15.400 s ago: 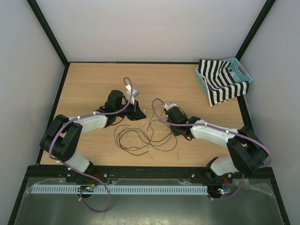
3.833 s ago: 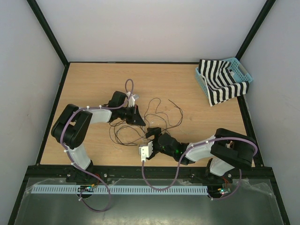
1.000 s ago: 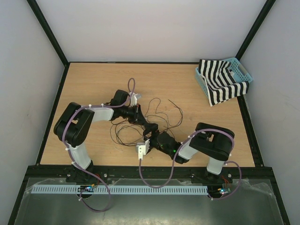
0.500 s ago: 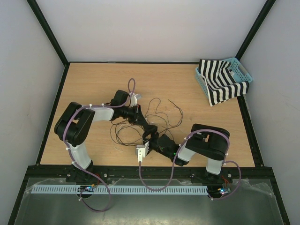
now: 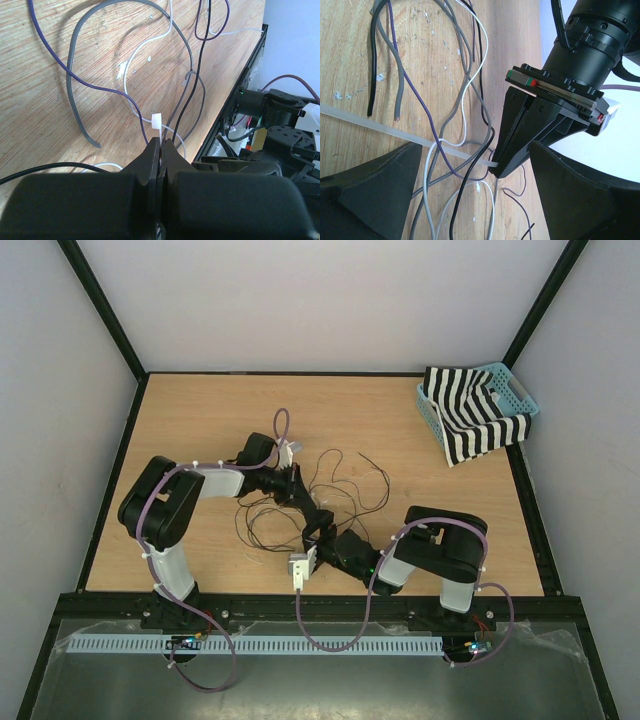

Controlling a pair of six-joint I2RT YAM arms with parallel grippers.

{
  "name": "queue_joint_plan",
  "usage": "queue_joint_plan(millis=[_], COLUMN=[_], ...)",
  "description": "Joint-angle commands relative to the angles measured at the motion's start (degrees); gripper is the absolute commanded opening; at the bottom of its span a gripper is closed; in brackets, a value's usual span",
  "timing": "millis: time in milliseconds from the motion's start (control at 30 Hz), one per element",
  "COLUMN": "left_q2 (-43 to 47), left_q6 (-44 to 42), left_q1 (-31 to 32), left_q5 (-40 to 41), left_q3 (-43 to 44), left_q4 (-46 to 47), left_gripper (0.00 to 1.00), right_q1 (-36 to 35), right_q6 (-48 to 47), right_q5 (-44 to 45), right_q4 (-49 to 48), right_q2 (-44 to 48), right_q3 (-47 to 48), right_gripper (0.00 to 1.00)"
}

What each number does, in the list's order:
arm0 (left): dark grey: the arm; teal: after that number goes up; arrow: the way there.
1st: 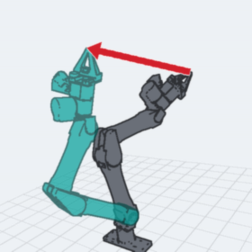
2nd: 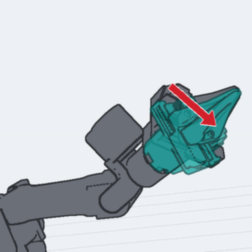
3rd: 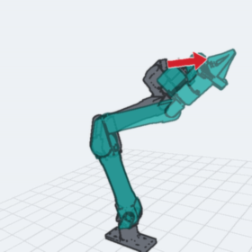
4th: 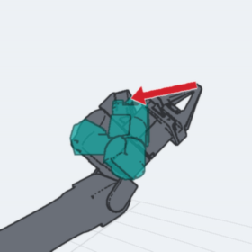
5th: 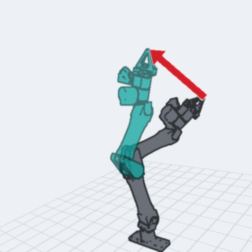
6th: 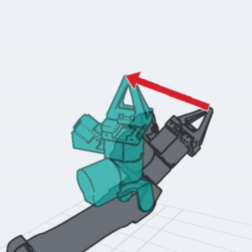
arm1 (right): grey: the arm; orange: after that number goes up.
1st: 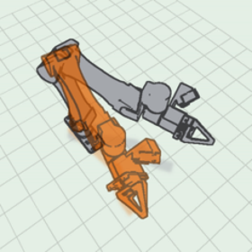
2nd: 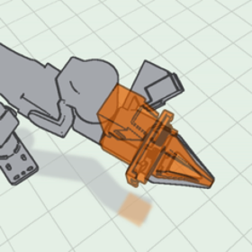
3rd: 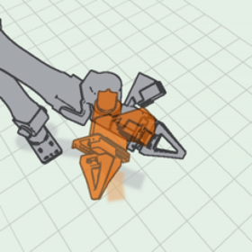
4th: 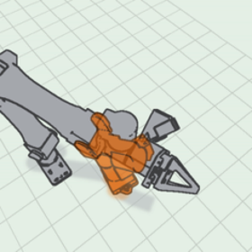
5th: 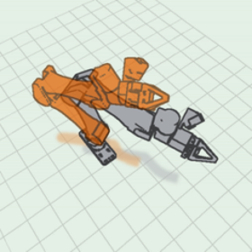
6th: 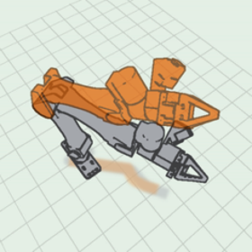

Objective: Zip-tie the wires
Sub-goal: Tie the cable at the center of the board.

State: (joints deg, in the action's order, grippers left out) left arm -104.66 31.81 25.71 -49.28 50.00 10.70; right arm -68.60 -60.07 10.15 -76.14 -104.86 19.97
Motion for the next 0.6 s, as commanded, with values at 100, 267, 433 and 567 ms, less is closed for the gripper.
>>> queue_joint_plan(millis=[100, 267, 433, 567], left_q2=[-0.3, -0.3, -0.4, -0.4], left_q6=[0.4, 0.4, 0.6, 0.7], left_q1=[0.1, 0.1, 0.1, 0.1], left_q5=[-1.1, -1.1, -1.1, -1.1], left_q3=[1.7, 1.7, 1.6, 1.6], left_q4=[-0.4, -0.4, -0.4, -0.4], left_gripper=[0.0, 0.0, 0.0, 0.0], right_q1=[-1.1, -1.2, -1.1, -1.9], right_q6=[-0.2, -1.3, -0.6, -1.8], right_q5=[0.0, 1.4, -0.6, -0.3], right_q4=[0.5, 0.6, 2.3, 2.2], right_q2=[-2.1, -2.7, -1.7, -2.3], right_q3=[0.0, -0.1, 0.1, 0.5], right_gripper=[0.99, 0.99, 1.0, 1.0])
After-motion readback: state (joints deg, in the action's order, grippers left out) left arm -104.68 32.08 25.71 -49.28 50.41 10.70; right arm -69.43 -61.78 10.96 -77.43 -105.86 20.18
